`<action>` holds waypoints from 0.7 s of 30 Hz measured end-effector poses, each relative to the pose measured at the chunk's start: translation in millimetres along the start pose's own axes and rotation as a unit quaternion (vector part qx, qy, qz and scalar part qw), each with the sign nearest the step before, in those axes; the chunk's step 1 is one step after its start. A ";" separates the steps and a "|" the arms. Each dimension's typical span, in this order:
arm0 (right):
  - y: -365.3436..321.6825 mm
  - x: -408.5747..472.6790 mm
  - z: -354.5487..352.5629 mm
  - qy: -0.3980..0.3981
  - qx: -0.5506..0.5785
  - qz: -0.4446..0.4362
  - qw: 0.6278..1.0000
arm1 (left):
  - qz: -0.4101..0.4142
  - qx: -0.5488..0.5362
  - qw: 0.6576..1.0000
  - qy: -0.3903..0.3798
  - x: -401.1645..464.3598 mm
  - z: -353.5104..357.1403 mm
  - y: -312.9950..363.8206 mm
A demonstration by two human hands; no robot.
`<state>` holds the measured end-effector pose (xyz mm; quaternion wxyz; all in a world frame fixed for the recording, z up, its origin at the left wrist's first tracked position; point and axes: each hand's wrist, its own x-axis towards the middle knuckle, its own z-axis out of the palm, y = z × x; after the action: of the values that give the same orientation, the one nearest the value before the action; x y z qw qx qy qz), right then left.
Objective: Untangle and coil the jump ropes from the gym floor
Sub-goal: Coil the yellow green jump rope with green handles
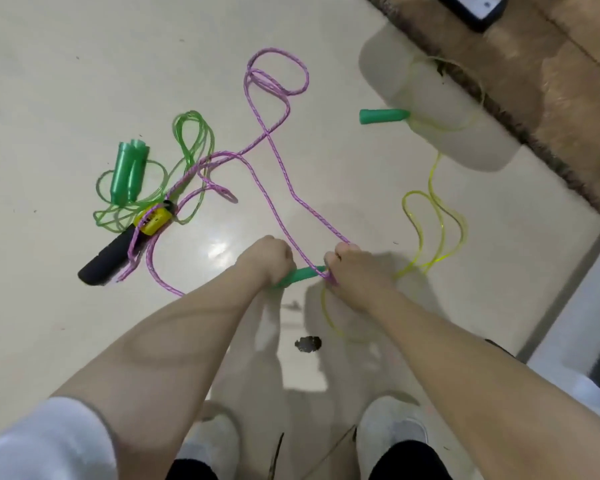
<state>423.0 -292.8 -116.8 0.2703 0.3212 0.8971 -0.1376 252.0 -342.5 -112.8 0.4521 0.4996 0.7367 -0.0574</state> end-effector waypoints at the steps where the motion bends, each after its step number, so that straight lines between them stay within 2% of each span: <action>1: 2.2 -3.3 -2.2 -0.006 -0.018 -0.020 1.000 | 0.006 -0.003 1.000 -0.020 -2.8 7.5 -3.7; 2: 5.4 -7.6 -6.5 -0.013 -0.020 -0.027 0.999 | 0.006 -0.009 1.000 -0.029 -8.1 14.3 -5.3; 4: 14.9 -12.4 -20.6 0.010 0.063 0.033 0.997 | 0.002 -0.015 1.000 -0.013 -15.4 23.1 -3.3; 7: 34.7 -3.1 -38.7 0.106 0.198 0.139 0.965 | 0.020 0.000 0.999 0.032 -10.4 32.0 10.1; 9: 50.3 10.5 -43.3 0.216 0.275 0.198 0.916 | 0.083 0.051 0.993 0.067 1.6 38.5 23.4; 10: 55.6 16.2 -46.2 0.271 0.327 0.219 0.879 | 0.106 0.069 0.989 0.074 6.9 42.1 29.5; 12: 59.0 21.1 -50.2 0.318 0.441 0.253 0.800 | 0.133 0.092 0.984 0.074 13.2 49.5 39.7; 13: 57.6 19.0 -51.9 0.321 0.469 0.261 0.780 | 0.138 0.108 0.981 0.080 12.0 52.2 43.9; 14: 54.0 14.1 -51.0 0.312 0.471 0.256 0.784 | 0.137 0.122 0.979 0.088 7.9 54.6 46.8; 18: 31.3 -12.2 -31.8 0.187 0.378 0.151 0.894 | 0.068 0.170 0.982 0.052 -13.0 52.5 44.9; 19: 25.8 -17.2 -27.3 0.137 0.379 0.118 0.908 | 0.060 0.158 0.985 0.042 -16.2 47.7 43.2; 21: 15.0 -23.4 -23.1 0.021 0.419 0.054 0.906 | 0.057 0.043 0.997 0.040 -17.1 29.9 43.5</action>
<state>438.8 -283.6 -85.6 0.0987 0.4558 0.7434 -0.4794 306.1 -348.7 -102.0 0.4032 0.5613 0.7215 -0.0432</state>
